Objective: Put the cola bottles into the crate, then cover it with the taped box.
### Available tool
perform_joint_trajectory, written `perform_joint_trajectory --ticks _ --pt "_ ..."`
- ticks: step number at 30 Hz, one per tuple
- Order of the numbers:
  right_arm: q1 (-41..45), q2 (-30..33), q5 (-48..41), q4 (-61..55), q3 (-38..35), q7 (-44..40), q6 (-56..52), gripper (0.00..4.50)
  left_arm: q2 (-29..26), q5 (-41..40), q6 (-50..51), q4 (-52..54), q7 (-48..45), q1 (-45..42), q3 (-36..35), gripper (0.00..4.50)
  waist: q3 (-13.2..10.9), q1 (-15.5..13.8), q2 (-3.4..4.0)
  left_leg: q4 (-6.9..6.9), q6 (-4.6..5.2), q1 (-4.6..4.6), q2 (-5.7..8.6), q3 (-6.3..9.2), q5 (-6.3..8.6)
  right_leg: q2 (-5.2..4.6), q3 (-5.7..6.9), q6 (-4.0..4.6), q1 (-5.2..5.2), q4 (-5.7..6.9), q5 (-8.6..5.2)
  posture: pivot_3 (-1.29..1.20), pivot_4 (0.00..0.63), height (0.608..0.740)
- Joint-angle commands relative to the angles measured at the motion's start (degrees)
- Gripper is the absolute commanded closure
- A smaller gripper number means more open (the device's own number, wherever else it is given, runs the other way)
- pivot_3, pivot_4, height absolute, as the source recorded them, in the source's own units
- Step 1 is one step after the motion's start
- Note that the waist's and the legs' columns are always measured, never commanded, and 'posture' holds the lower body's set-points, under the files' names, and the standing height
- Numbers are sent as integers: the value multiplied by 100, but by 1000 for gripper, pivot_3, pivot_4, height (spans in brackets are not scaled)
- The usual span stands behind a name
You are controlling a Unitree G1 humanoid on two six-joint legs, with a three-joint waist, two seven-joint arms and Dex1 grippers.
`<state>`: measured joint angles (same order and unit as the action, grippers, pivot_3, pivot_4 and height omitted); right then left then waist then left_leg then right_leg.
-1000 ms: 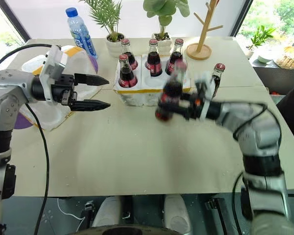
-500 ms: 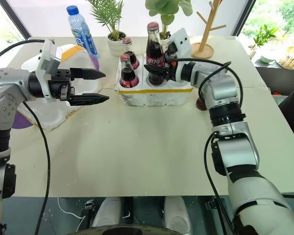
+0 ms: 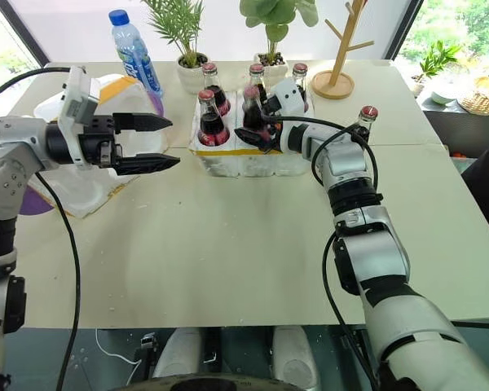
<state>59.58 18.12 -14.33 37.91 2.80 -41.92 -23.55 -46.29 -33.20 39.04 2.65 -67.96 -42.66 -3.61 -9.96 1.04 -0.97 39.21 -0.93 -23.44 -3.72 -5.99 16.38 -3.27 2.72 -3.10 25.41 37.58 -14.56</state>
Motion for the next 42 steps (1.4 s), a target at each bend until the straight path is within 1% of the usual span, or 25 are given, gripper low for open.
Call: perform_joint_trajectory --ticks 1,5,7,9,11,14,16,17,18,20,25,27,33,42 --pt "-263 99 -114 -771 -191 62 -316 40 95 13 -166 -51 54 -255 -33 0 0 -12 0 0 0 0 0 0 0 0 0 0 0 0 0 0 150 740" --pt "-711 386 -396 -2095 -471 151 -1023 40 232 90 -277 -230 32 -427 79 0 0 -40 0 1 0 -1 2 2 0 -2 1 0 -1 1 0 0 150 740" --pt "-1034 639 -664 -3029 -675 211 -1581 40 285 117 -330 -345 10 -523 129 0 0 -47 0 1 0 -2 3 1 0 -4 1 0 -1 0 0 0 150 740" --pt "-1507 1018 -978 -4099 -961 265 -2216 40 340 129 -384 -453 -47 -620 185 0 0 -48 0 1 0 -2 3 2 0 -4 1 0 -1 0 0 0 150 740" --pt "-1829 1249 -1224 -4768 -1177 356 -2669 40 377 137 -415 -532 -107 -685 221 0 0 -49 0 0 1 -2 4 3 0 -3 2 0 -1 -1 0 0 150 740" --pt "-2480 1509 -1617 -5615 -1662 582 -3402 40 494 170 -455 -691 -205 -822 317 0 1 -32 -2 0 3 3 3 3 2 1 1 0 -2 0 0 0 150 740" --pt "-3146 1580 -1773 -6119 -2111 822 -3808 40 663 267 -577 -860 -243 -962 452 0 3 -48 -3 0 7 5 3 4 4 3 0 0 -3 1 0 0 150 740" --pt "-3539 1617 -1747 -6325 -2283 914 -3833 40 759 319 -648 -959 -255 -1043 510 0 3 -61 -3 0 10 6 3 9 6 4 3 1 -7 2 0 0 150 740" --pt "-3924 1613 -1609 -6452 -2423 1022 -3633 40 858 351 -688 -1052 -257 -1126 554 0 3 -82 -3 0 16 6 3 8 9 4 2 1 -7 1 0 0 150 740" --pt "-4316 1485 -1496 -6516 -2671 1320 -3481 40 980 392 -732 -1169 -292 -1230 594 0 3 -122 -3 1 26 5 6 7 15 3 2 0 -8 -1 -1 0 150 740" --pt "-4617 1208 -1334 -6346 -3015 1996 -3141 40 1136 471 -801 -1309 -452 -1382 685 0 3 -49 -2 2 26 11 8 6 15 5 -7 -2 -9 1 1 0 150 740" --pt "-4499 1132 -1235 -6124 -3028 2190 -2913 40 1163 509 -837 -1390 -500 -1437 697 0 3 -22 -2 2 26 12 8 7 14 7 -8 -1 -9 3 1 0 150 740" --pt "-4243 1077 -1178 -5709 -2733 2153 -2247 40 1216 674 -1002 -1507 -597 -1511 745 0 4 -29 -1 2 26 12 6 7 14 9 -11 -1 -8 4 1 0 150 740" --pt "-3521 1006 -920 -4345 -2253 2055 -1377 40 1183 665 -912 -1217 -575 -1368 671 0 4 -33 -1 1 25 11 6 7 14 9 -12 -1 -8 4 1 0 150 740"
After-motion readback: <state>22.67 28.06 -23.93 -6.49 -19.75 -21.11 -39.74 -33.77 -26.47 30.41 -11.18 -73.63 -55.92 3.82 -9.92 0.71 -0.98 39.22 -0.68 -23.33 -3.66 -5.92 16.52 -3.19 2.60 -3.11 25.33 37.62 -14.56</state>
